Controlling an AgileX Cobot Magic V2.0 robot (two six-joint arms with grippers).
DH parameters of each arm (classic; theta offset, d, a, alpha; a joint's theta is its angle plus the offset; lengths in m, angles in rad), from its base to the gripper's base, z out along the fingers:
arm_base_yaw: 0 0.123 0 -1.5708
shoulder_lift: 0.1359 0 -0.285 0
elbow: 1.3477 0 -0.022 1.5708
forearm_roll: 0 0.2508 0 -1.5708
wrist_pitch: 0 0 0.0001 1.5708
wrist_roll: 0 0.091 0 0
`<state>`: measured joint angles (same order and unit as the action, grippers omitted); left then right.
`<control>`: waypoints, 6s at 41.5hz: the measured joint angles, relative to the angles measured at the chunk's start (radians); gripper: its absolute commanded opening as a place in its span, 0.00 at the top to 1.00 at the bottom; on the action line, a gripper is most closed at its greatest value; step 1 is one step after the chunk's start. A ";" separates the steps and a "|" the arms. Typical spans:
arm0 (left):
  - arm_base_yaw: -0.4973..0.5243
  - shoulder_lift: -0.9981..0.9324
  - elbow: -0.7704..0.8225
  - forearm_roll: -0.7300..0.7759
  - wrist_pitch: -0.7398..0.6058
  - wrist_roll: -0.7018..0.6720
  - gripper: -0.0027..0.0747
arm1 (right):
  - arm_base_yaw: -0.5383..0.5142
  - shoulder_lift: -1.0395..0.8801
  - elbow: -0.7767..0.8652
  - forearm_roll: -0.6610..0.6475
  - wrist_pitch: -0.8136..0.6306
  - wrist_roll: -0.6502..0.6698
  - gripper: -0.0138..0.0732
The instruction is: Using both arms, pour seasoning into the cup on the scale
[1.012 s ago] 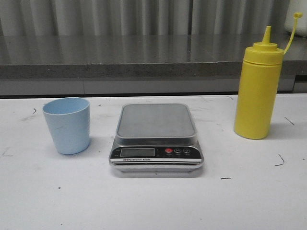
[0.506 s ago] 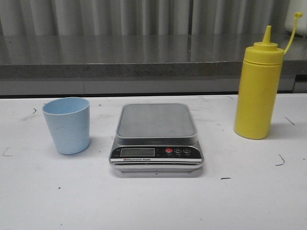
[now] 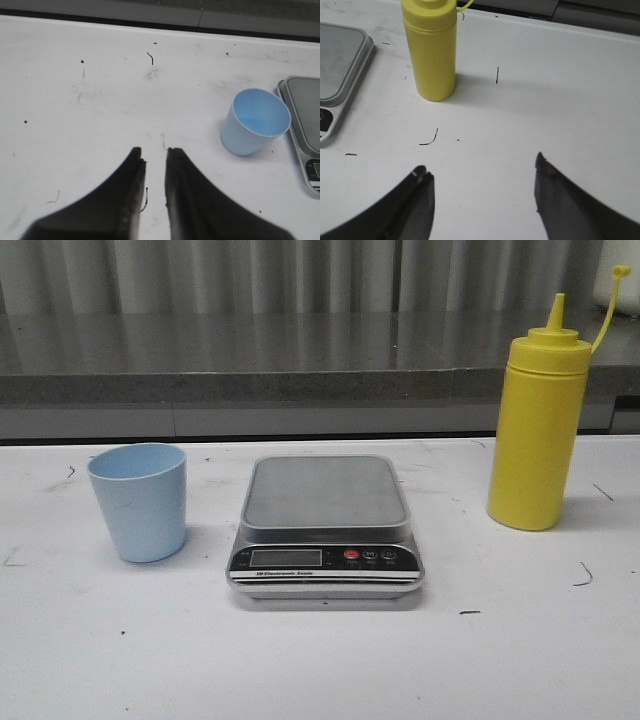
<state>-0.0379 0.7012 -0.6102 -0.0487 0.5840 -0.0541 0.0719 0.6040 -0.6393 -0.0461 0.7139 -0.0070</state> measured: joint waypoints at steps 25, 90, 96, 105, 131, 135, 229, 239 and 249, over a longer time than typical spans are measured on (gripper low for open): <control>-0.257 0.502 -0.332 -0.008 0.166 0.017 0.37 | 0.000 0.000 0.000 0.000 0.000 -0.003 0.26; -0.316 1.125 -0.932 -0.028 0.351 0.019 0.99 | 0.000 0.000 0.000 0.002 0.000 -0.004 0.26; -0.384 1.130 -1.046 -0.046 0.358 0.019 0.99 | 0.000 0.000 0.000 0.002 0.000 -0.004 0.26; -0.469 1.231 -1.139 -0.053 0.368 0.019 0.99 | 0.000 0.000 0.000 0.002 0.000 -0.004 0.26; -0.507 1.350 -1.154 -0.049 0.295 0.019 0.87 | 0.000 0.001 0.000 0.002 0.000 -0.004 0.26; -0.507 1.350 -1.154 -0.042 0.295 0.019 0.67 | 0.000 0.001 0.000 0.002 0.000 -0.004 0.26; -0.408 -0.044 -0.153 0.090 0.232 -0.054 0.46 | 0.000 0.001 0.000 0.028 0.005 -0.004 0.25; -0.397 -0.044 -0.153 0.088 0.232 -0.054 0.46 | 0.057 0.062 -0.013 0.063 0.064 -0.034 0.08; -0.397 -0.044 -0.153 0.088 0.232 -0.054 0.46 | 0.100 0.203 -0.078 0.087 0.074 -0.038 0.08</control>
<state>-0.4345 0.6573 -0.7632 0.0394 0.8158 -0.1081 0.1721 0.8067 -0.7175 0.0414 0.7880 -0.0449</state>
